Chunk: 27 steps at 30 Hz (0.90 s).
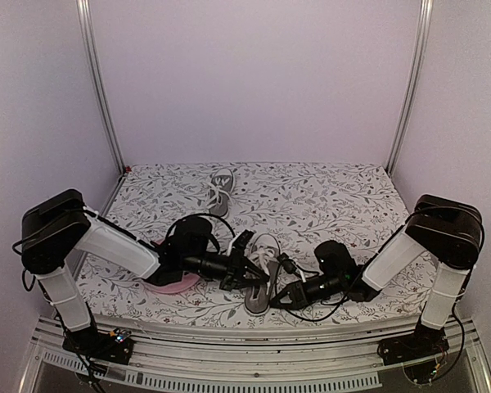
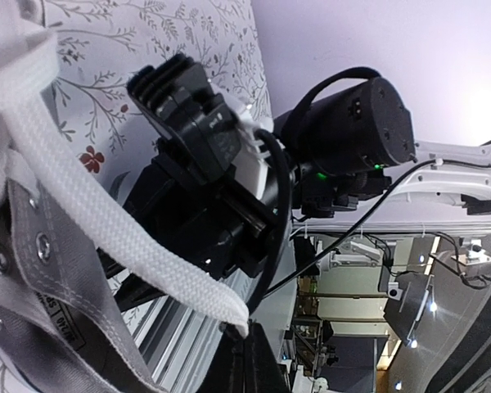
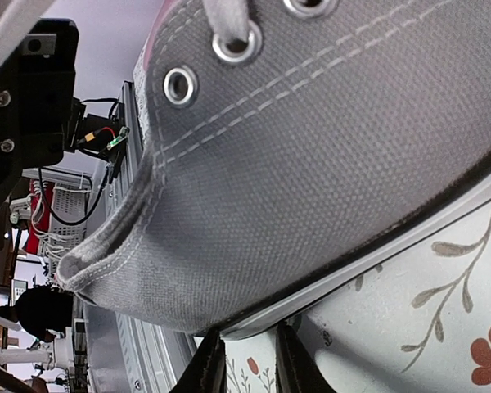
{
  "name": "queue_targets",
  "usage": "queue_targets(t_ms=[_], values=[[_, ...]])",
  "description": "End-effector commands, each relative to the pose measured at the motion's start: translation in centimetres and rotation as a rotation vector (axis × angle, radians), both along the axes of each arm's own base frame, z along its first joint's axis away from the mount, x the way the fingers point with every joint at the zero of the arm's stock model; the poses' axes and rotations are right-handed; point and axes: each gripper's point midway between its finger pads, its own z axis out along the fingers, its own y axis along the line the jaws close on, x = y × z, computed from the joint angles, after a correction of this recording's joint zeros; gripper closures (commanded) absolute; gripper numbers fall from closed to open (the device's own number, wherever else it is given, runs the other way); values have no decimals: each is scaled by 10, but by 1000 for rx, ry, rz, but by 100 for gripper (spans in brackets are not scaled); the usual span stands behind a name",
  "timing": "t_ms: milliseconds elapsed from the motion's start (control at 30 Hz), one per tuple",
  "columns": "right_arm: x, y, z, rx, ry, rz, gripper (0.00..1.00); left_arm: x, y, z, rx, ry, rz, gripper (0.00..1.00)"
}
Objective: Tie the shoes
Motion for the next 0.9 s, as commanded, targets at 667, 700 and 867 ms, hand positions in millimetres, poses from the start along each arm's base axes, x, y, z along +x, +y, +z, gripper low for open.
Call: queue_targets(t_ms=[667, 700, 867], values=[[57, -64, 49, -117, -229, -252, 43, 57, 73, -5, 311, -329, 174, 48], [64, -64, 55, -107, -243, -264, 42, 62, 71, -7, 304, -334, 182, 48], [94, -58, 81, -66, -306, -305, 39, 80, 57, -16, 270, -324, 177, 50]])
